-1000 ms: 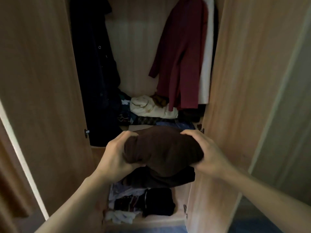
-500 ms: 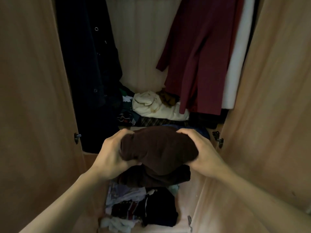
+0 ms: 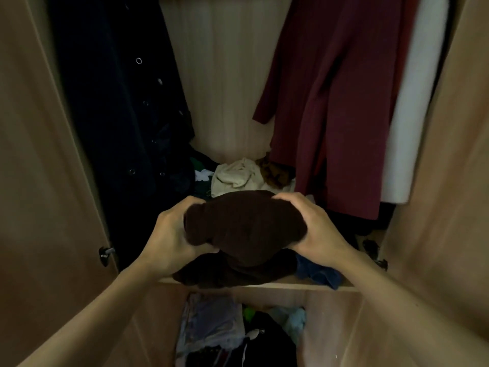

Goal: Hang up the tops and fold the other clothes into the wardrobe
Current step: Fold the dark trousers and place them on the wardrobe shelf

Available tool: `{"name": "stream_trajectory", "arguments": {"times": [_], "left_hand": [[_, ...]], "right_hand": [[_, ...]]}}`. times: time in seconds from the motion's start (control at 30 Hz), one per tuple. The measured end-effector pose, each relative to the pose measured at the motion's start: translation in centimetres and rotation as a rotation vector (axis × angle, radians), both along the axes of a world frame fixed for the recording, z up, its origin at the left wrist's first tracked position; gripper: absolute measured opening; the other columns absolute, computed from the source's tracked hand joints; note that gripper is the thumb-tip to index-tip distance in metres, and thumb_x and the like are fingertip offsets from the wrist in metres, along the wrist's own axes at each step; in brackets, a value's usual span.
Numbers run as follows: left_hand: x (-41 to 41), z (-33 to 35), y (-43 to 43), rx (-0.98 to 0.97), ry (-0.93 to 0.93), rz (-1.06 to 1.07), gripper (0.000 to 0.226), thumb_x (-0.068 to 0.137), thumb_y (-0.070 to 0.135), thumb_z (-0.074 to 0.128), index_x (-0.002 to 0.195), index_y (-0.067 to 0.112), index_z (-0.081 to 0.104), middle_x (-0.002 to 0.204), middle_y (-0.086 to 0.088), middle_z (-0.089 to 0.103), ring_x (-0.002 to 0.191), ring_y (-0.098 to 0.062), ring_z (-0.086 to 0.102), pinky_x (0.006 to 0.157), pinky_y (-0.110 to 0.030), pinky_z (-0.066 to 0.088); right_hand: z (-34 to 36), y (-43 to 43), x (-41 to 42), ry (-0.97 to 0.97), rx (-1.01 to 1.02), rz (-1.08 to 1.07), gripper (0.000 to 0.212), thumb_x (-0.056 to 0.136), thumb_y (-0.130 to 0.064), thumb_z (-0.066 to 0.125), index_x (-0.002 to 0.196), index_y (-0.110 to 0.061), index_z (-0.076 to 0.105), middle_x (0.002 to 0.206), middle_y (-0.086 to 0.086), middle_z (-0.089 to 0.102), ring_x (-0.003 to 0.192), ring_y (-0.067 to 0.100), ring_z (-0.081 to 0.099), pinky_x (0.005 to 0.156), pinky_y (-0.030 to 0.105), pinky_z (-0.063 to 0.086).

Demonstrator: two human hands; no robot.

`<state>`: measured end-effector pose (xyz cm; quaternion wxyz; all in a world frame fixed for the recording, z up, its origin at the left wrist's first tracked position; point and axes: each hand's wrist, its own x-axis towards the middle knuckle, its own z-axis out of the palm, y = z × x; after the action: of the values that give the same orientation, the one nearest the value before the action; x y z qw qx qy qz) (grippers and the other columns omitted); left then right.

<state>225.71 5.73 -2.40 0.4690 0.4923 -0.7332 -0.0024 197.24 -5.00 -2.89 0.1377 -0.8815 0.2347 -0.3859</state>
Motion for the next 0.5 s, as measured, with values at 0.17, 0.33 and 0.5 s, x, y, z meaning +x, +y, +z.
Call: {"name": "stream_trajectory", "arguments": {"times": [0.17,0.33,0.5], "left_hand": [[1.1,0.1,-3.2,0.042,0.03,-0.027,0.069,0.05,0.023,0.1,0.108,0.025,0.064,0.103,0.013,0.068,0.101,-0.008,0.067,0.083,-0.037,0.056],[3.4,-0.1,-6.0,0.069,0.087,-0.107,0.068,0.048,0.019,0.101,0.106,0.025,0.065,0.101,0.01,0.07,0.099,-0.008,0.068,0.082,-0.036,0.057],[6.9,-0.1,-8.1,0.173,0.184,-0.166,0.073,0.045,0.026,0.101,0.106,0.039,0.064,0.104,0.017,0.07,0.102,0.001,0.065,0.084,-0.016,0.052]], "right_hand": [[-0.5,-2.3,0.7,-0.015,0.051,-0.013,0.084,0.069,-0.032,0.091,0.139,-0.032,0.045,0.134,-0.02,0.052,0.127,0.001,0.049,0.107,0.019,0.04],[0.1,-3.3,2.7,-0.008,0.052,-0.062,0.086,0.068,-0.034,0.09,0.14,-0.035,0.043,0.136,-0.022,0.05,0.13,0.002,0.047,0.109,0.027,0.042],[0.8,-3.9,4.7,0.037,0.126,-0.074,0.1,0.061,-0.022,0.095,0.143,-0.038,0.039,0.138,-0.02,0.051,0.133,0.005,0.047,0.11,0.036,0.041]]}}
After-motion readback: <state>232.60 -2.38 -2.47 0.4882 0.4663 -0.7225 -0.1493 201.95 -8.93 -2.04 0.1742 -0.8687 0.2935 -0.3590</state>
